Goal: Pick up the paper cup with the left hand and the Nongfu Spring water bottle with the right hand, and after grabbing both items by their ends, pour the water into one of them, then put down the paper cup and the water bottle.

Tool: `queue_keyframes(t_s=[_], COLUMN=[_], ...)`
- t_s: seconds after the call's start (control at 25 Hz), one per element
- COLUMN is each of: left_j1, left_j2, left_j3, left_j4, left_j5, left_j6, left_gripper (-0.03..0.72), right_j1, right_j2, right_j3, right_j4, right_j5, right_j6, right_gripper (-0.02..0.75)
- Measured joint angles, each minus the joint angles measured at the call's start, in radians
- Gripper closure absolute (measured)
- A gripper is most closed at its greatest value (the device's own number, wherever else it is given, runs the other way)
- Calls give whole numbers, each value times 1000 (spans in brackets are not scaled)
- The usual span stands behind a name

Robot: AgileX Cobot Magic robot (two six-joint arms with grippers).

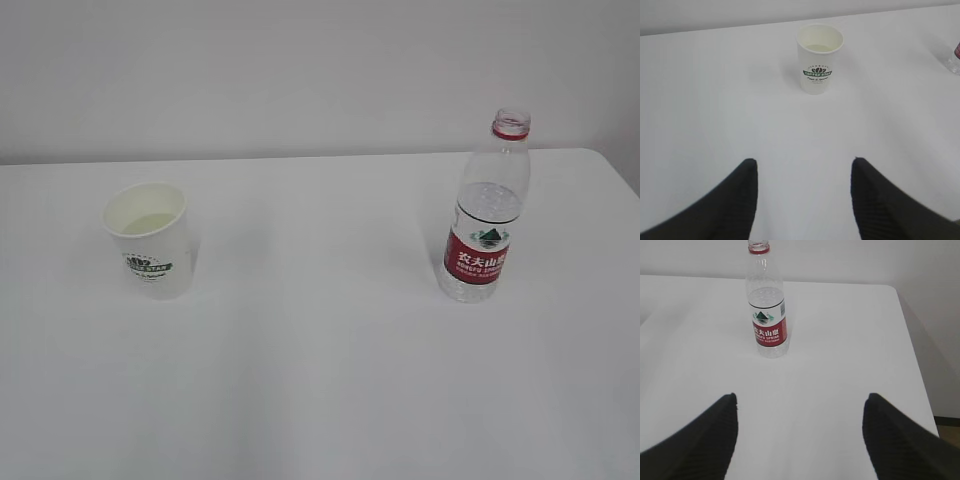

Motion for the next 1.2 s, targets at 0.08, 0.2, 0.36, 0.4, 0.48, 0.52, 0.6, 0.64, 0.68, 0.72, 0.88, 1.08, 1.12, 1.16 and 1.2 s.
queue_keyframes(t_s=[0.08,0.2,0.36,0.4,0.48,0.52,0.6,0.64,0.68,0.72,0.88,1.08,1.12,1.16,1.2], left_j1=[0,0,0,0,0,0,0,0,0,0,0,0,0,0,0], left_j2=[0,0,0,0,0,0,0,0,0,0,0,0,0,0,0], left_j3=[4,6,8,8,12,12,13,14,14,14,22,24,24,24,24], left_j4=[0,7,23,24,27,27,35,37,41,41,58,60,60,60,60], left_j5=[0,0,0,0,0,0,0,0,0,0,3,3,3,3,3], left_j6=[0,0,2,2,2,2,2,2,2,2,2,2,2,2,2], left_gripper=[267,271,274,274,276,276,278,278,278,278,278,278,279,284,289], right_j1=[0,0,0,0,0,0,0,0,0,0,0,0,0,0,0], right_j2=[0,0,0,0,0,0,0,0,0,0,0,0,0,0,0], right_j3=[2,2,2,2,2,2,2,2,2,2,2,2,2,2,2], right_j4=[0,0,0,0,0,0,-2,-3,-7,-8,-10,-10,-10,-10,-10], right_j5=[0,0,0,0,0,0,9,16,22,24,28,28,28,28,28], right_j6=[0,0,0,0,0,0,0,0,0,0,-6,-6,-6,-6,-6], right_gripper=[148,148,148,148,148,148,148,148,148,148,148,148,148,148,148])
